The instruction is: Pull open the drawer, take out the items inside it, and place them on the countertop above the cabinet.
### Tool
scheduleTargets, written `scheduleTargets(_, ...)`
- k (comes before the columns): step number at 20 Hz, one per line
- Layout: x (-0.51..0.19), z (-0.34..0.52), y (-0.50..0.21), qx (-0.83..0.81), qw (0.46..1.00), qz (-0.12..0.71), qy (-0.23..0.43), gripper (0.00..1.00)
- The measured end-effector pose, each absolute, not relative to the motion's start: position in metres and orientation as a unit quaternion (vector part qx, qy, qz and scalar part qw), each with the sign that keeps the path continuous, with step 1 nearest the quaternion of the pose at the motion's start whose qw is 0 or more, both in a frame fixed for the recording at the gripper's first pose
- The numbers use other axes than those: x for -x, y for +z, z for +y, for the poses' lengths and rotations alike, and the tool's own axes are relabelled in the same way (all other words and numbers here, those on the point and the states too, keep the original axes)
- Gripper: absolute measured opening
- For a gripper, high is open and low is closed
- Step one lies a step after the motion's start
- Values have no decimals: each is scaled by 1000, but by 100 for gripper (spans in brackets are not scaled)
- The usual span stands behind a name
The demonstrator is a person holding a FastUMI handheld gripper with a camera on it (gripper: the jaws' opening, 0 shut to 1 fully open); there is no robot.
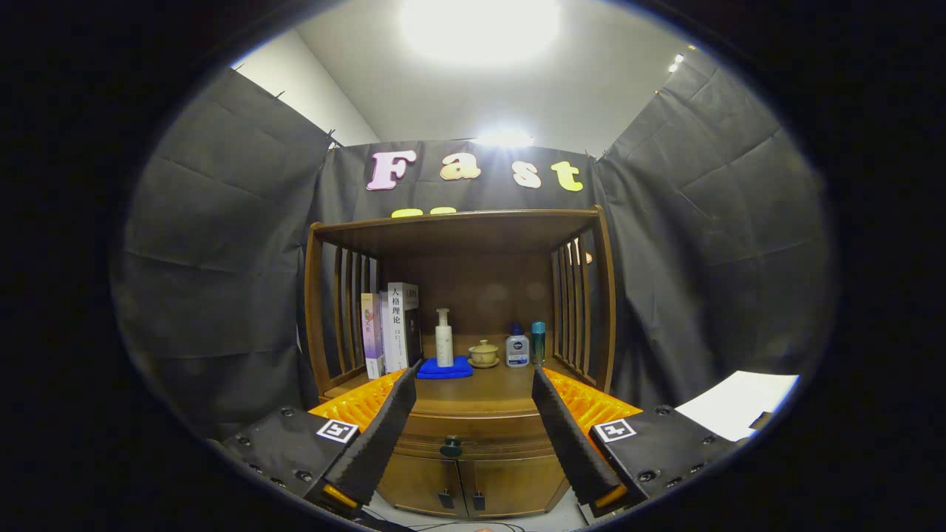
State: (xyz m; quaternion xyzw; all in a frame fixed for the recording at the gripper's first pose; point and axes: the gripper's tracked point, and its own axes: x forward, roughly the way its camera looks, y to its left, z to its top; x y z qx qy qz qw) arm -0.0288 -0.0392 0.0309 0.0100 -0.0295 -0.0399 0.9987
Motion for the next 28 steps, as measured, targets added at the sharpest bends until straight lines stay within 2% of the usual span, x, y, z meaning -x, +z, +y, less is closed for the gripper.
scheduleTargets(28, 23, -28, 18, -6, 999, -15, -29, 99)
